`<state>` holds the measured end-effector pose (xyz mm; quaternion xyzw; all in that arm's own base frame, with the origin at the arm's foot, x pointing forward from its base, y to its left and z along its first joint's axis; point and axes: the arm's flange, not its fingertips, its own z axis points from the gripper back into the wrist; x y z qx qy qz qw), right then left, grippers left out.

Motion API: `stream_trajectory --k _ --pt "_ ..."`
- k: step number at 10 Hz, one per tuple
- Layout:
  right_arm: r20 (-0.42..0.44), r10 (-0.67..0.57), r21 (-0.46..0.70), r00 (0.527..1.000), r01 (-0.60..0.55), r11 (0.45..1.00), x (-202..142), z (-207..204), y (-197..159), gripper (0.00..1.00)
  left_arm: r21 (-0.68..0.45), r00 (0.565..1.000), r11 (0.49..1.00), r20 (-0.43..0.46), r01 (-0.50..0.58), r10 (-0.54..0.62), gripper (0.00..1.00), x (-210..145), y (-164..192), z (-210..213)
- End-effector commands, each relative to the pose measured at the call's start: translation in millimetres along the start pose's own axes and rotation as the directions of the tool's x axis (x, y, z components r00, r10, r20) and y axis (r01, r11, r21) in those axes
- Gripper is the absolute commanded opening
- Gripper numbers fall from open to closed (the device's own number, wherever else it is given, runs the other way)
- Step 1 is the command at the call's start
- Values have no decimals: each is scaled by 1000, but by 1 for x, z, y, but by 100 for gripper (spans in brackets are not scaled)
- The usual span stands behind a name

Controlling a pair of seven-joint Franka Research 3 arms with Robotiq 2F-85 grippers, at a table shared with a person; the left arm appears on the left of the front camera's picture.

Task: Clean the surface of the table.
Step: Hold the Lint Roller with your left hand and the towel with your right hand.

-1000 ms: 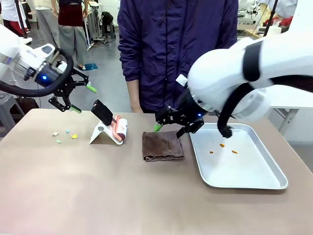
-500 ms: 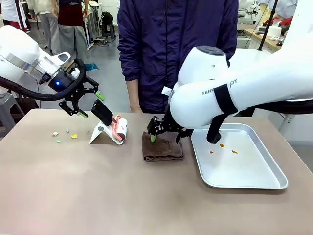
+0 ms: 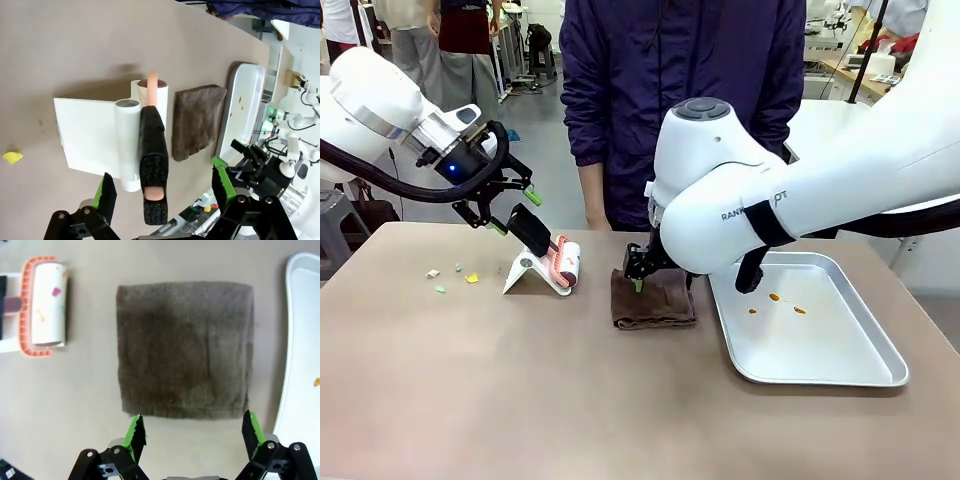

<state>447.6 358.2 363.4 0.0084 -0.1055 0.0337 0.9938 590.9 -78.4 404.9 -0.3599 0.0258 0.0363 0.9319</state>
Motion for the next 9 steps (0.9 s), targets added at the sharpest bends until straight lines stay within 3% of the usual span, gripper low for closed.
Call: stream_trajectory --k 1,3,7,9 --pt "-9 -58 -33 998 58 998 18 -25 16 100 22 999 999 14 29 -29 100 0 4 0" --pt "43 -140 -48 989 142 989 25 -50 9 100 45 999 998 17 35 -36 100 -1 9 -1" --pt "16 -180 -47 983 181 982 24 -60 -5 100 52 998 997 26 55 -57 100 -1 8 -5" --pt "48 -231 -63 972 233 970 27 -68 -16 100 57 998 996 21 63 -65 100 -2 7 -7"
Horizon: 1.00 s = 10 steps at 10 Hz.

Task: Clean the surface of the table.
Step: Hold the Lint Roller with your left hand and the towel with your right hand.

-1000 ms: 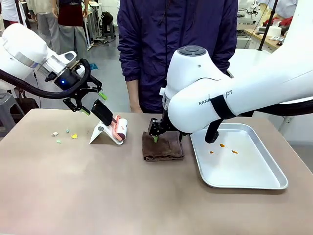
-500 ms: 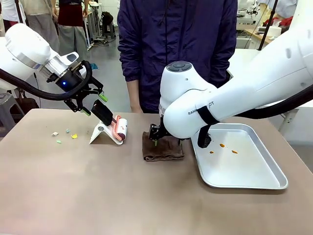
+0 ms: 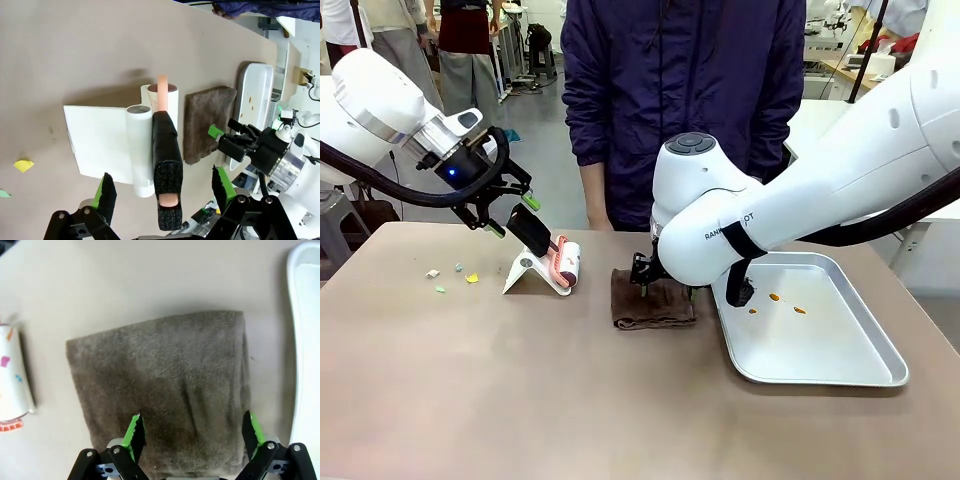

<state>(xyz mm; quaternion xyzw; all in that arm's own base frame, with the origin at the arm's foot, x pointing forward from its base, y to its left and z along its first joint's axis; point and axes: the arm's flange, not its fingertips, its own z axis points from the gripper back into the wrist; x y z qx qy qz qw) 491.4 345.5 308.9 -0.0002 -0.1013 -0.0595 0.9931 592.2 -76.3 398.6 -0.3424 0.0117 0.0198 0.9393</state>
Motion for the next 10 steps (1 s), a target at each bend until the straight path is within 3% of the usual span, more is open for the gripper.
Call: stream_trajectory --k 1,10 --pt "49 -70 -9 996 71 997 -1 -9 -6 100 22 1000 1000 8 19 -20 100 -4 0 -3" --pt "22 -91 64 996 90 994 -3 -25 -21 100 23 999 999 1 48 -48 100 -6 -4 -4"
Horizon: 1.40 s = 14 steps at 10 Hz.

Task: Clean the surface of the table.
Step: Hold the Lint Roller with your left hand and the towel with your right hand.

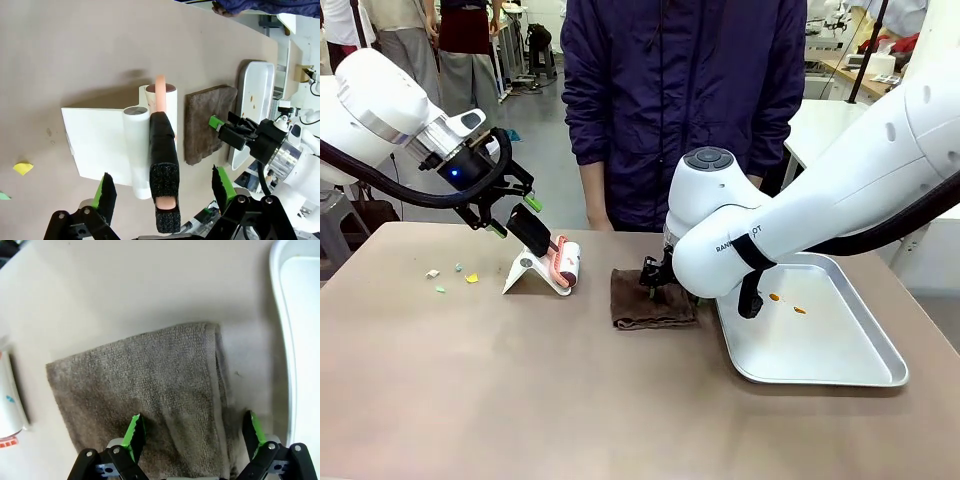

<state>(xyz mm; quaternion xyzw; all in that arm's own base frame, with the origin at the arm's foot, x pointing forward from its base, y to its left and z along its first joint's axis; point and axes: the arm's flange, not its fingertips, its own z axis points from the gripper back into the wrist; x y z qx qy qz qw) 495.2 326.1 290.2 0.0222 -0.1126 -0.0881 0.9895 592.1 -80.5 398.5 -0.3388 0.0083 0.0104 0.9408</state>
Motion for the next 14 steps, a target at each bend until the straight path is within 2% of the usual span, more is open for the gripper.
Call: stream_trajectory --k 1,2,3,4,5,6,8,14 --pt "-12 -14 50 1000 15 999 -6 -6 -3 51 2 999 999 -4 46 -46 40 -6 -1 -1" --pt "-25 -18 51 1000 19 998 -6 -7 -4 42 8 999 998 2 54 -54 40 -7 0 0" --pt "-28 -18 54 999 19 998 -7 -7 -3 0 13 998 998 14 58 -58 0 -7 0 -1" --pt "-36 -14 65 999 17 998 -7 -7 -3 0 -2 998 998 24 64 -64 35 -6 0 -1" --pt "-39 -14 68 999 17 998 -8 -7 -3 0 -7 997 998 30 65 -65 0 -7 -1 0" --pt "-41 -16 66 999 18 998 -8 -7 -3 16 -9 997 998 39 69 -69 0 -7 -1 1" --pt "-45 -24 84 999 28 996 -8 -5 -6 0 -44 996 996 60 72 -69 0 -6 0 2" --pt "-56 -57 168 997 66 984 -1 20 -23 0 -69 994 995 86 77 -71 0 -7 -2 6"
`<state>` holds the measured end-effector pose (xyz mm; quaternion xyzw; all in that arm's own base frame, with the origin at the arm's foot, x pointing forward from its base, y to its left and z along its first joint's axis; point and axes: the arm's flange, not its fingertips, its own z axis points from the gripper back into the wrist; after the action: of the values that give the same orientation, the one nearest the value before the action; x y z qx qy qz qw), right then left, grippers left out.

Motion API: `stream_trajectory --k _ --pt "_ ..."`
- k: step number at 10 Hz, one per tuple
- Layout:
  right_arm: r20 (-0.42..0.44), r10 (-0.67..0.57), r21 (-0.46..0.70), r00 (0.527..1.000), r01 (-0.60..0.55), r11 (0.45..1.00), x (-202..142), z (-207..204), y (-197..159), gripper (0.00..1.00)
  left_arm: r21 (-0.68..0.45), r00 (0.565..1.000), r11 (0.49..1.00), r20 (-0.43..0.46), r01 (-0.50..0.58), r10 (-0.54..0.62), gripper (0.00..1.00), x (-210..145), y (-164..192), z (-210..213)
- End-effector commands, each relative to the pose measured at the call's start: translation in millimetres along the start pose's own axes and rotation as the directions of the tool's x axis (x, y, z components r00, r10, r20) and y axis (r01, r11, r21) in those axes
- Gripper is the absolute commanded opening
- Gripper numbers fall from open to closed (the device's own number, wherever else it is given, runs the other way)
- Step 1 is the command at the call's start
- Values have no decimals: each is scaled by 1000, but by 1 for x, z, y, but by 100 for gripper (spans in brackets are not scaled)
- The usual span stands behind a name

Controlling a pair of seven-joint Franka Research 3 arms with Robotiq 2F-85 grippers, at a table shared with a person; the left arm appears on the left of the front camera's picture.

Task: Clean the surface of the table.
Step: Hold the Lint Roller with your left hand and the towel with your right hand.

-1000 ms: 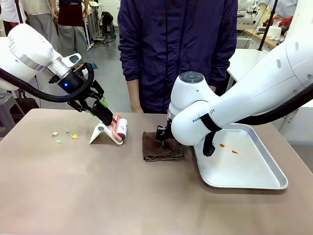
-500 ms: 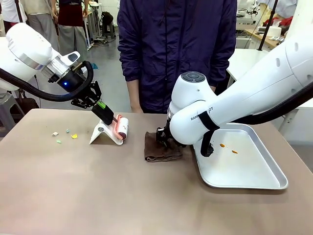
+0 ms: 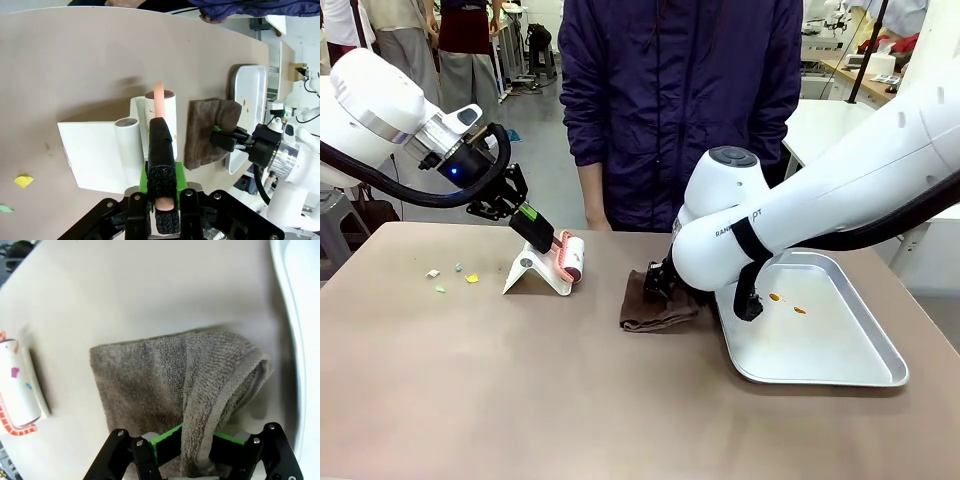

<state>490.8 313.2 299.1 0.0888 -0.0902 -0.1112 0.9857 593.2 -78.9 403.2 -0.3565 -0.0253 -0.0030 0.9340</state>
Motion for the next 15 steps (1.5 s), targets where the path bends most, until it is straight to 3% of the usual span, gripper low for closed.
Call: stream_trajectory --k 1,4,6,8,9,10,12,15 --pt "3 -3 65 1000 3 998 -1 15 -10 0 -56 999 998 40 32 -30 0 -9 -1 5" --pt "-62 -38 286 997 54 957 8 37 -24 0 -149 997 988 62 51 -42 0 -14 -1 23" --pt "-125 -63 506 990 118 854 11 69 -54 0 -259 996 961 32 93 -87 0 -24 3 44" --pt "-199 13 658 980 124 743 0 97 -85 0 -371 995 925 -15 87 -100 0 -41 15 75" --pt "-230 65 721 971 125 681 -9 108 -97 0 -397 990 915 -86 71 -114 0 -53 23 90" --pt "-220 148 800 964 91 593 -20 120 -112 0 -441 989 895 -95 63 -117 0 -68 33 105" --pt "-181 257 890 949 46 454 -50 144 -149 0 -566 997 825 -60 8 -51 0 -107 62 138" --pt "-142 109 911 984 87 403 -74 161 -238 0 -653 989 750 10 -108 151 0 -147 121 163"
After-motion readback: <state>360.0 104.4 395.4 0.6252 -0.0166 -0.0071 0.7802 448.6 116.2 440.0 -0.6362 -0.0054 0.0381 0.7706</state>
